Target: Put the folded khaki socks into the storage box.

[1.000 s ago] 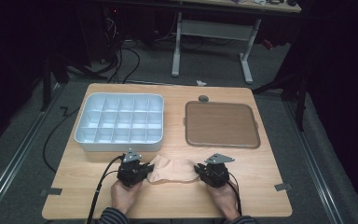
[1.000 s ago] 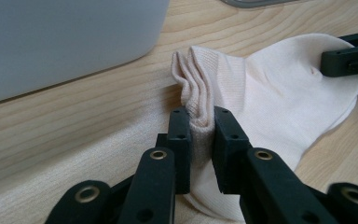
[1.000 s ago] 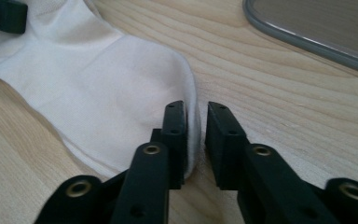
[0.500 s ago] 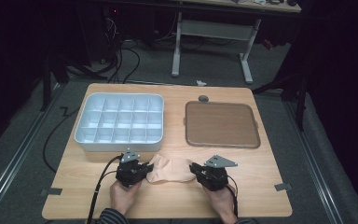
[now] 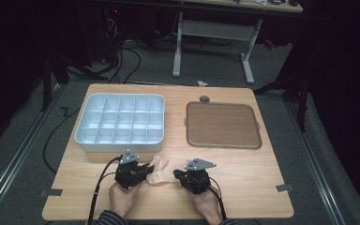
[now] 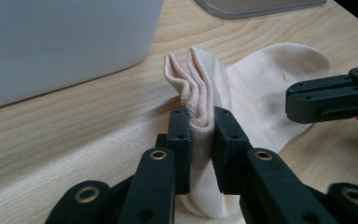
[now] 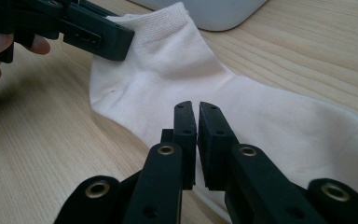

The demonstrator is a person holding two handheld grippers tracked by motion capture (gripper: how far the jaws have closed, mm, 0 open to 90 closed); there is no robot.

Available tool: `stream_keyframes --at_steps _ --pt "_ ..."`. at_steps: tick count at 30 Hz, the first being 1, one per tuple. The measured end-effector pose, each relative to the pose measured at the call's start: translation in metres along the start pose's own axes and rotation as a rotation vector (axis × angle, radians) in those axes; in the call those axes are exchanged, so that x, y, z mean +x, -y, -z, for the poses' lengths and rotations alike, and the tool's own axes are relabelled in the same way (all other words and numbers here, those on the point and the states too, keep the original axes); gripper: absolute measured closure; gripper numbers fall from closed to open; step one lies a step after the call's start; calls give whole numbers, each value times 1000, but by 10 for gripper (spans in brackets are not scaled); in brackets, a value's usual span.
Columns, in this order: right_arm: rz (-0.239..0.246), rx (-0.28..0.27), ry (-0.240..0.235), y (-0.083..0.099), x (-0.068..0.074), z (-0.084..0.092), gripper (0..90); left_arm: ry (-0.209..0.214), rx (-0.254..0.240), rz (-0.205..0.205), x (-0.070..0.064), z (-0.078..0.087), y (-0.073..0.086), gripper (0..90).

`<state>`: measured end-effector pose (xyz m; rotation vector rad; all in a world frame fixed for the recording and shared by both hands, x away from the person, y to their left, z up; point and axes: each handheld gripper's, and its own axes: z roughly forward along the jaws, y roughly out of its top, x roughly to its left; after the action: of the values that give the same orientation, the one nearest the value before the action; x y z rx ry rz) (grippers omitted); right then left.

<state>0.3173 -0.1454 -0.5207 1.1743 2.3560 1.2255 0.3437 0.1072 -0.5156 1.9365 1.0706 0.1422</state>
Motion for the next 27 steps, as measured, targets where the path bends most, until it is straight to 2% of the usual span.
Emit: stream_keyframes --at_steps 8,16,27 --pt "3 19 2 -1 3 -10 862 13 -11 -3 -1 3 0 791" --pt "6 27 21 2 2 -11 866 25 -19 -4 -3 6 -1 791" --pt "7 41 16 2 2 -13 867 54 -33 0 -5 11 -2 791"
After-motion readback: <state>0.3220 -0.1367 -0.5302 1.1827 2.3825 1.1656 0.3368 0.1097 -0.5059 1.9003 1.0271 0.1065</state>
